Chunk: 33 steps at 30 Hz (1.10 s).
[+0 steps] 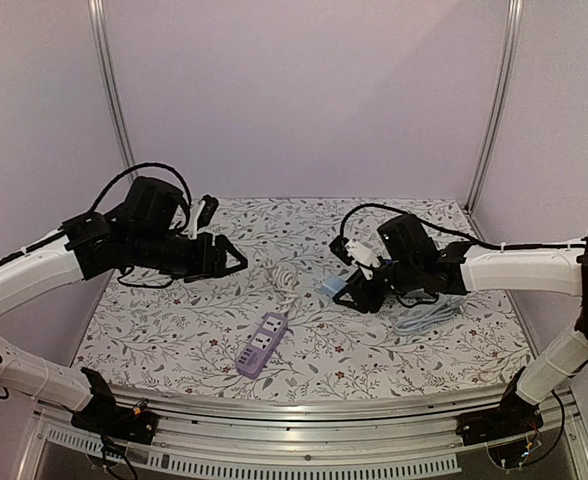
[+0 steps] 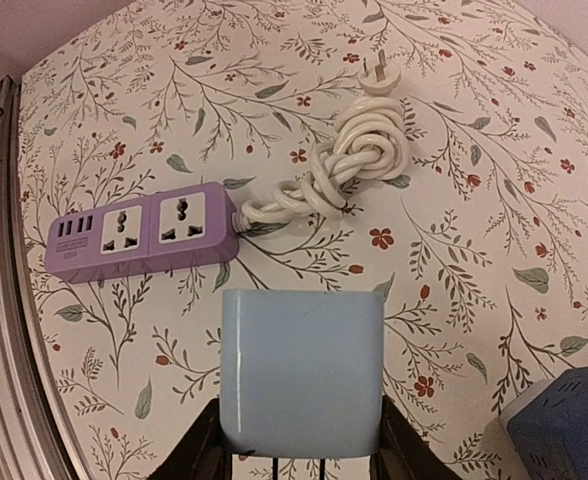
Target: Insert the plug
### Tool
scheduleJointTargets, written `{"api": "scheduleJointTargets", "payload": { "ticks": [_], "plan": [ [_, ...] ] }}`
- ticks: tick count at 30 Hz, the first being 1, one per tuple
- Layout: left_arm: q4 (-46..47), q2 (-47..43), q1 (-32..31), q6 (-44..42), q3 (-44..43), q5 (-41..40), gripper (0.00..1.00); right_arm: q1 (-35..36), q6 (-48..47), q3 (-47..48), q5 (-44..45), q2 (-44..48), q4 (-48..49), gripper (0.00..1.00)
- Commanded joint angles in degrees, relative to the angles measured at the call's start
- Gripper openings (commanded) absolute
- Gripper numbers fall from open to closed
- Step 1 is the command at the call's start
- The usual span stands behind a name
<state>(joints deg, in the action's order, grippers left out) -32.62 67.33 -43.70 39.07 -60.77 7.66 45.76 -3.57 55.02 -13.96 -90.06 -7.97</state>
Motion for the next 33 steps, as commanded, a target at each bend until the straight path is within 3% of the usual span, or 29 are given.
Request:
{"api": "scheduleJointTargets", "payload": {
  "ticks": [1, 10, 19, 28, 33],
  "plan": [
    [-0.8, 4.1, -0.9, 0.8, -3.9, 5.1, 0.66, 0.3, 1.0, 2.6, 1.1, 5.5, -4.1, 0.00],
    [2.1, 14.2, -3.8, 3.3, -14.1, 11.5, 0.67, 0.4, 0.4, 9.5, 2.2, 10.8, -9.5, 0.00],
    [4.9, 26.8, -5.0, 14.0, -24.9, 25.0, 0.63, 3.5, -0.7, 12.4, 5.7, 13.5, -10.3, 0.00],
    [11.0, 27.8, -5.0, 19.4, -26.7, 29.4, 0.62, 6.8, -1.8, 13.0, 7.4, 13.1, -10.3, 0.00],
    [11.4, 27.8, -4.7, 19.9, -26.3, 30.5, 0.55, 7.2, -2.4, 13.6, 7.0, 12.5, -9.8, 0.00]
  ]
}}
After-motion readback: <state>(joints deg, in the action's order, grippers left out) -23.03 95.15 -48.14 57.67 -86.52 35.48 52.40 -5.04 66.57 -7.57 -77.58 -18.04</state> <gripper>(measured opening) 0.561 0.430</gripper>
